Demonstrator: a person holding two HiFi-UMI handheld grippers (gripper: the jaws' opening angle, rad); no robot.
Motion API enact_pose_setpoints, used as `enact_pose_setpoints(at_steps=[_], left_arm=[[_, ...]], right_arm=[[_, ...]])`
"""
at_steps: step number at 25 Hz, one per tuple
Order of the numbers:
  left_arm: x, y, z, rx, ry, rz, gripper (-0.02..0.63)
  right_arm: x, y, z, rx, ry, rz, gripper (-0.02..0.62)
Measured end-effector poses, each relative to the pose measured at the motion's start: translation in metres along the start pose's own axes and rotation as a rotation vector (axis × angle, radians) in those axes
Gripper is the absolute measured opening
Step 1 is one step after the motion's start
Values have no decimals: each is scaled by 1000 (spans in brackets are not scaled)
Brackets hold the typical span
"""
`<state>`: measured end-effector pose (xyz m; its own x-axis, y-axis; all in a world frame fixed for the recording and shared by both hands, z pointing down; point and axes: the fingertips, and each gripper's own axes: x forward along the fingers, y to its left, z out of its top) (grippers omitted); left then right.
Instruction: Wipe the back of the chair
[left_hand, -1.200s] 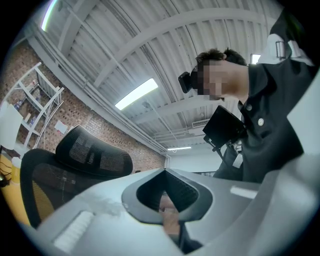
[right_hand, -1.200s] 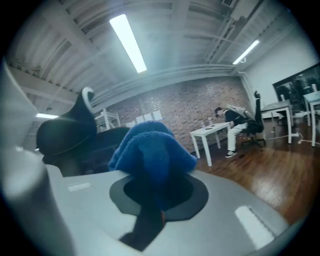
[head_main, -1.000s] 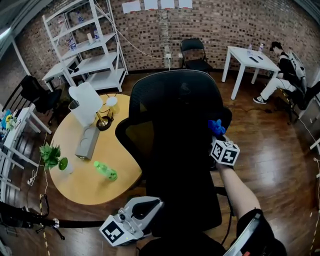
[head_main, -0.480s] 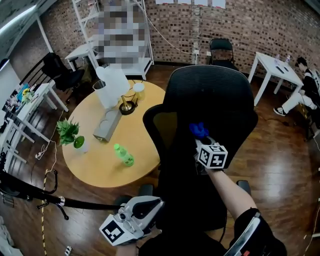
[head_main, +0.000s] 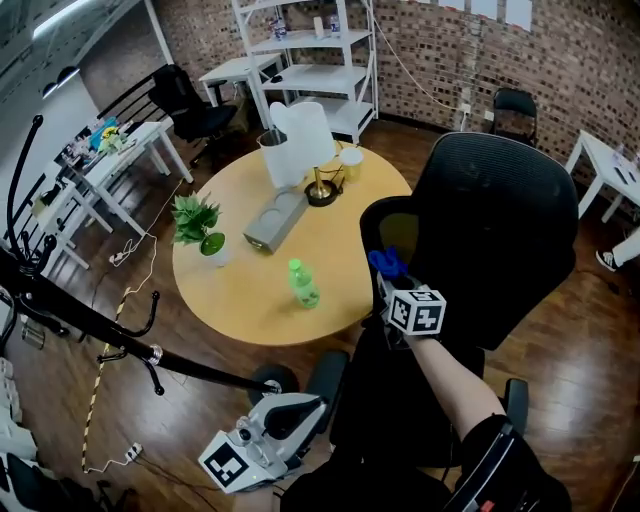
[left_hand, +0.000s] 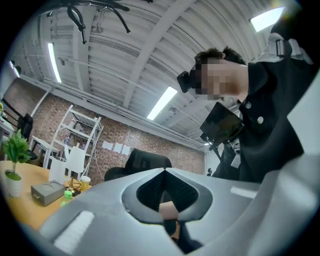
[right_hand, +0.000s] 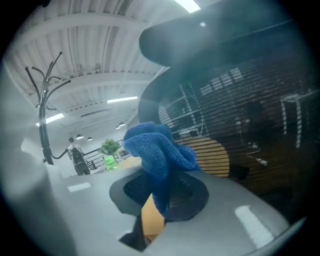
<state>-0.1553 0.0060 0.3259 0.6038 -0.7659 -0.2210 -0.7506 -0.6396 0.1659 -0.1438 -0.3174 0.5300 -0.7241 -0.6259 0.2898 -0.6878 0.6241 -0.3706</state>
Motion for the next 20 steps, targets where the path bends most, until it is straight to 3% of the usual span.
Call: enact_pose_setpoints(at_steps=[2,5,6,8,12,20], left_arm=[[-7,2,0,13,10,32,3],[-12,6,1,28,15,67,3],[-11,6,0,29,16,73,3],[-9,6,-3,28,21,75,3],[4,3,-15,15,39,43,3],[53,-13,-36,-26,62,-99,3]], right_arm=[[16,27,-16,11,53,103,54],[23,73,-32,-1,108,336,54],[23,77,-34,9,106,367,54],[22,62,-36,51,96,330,54],[12,-11,-42,104,84,129,54],[-54,-101,-41,134,22,-4,54]])
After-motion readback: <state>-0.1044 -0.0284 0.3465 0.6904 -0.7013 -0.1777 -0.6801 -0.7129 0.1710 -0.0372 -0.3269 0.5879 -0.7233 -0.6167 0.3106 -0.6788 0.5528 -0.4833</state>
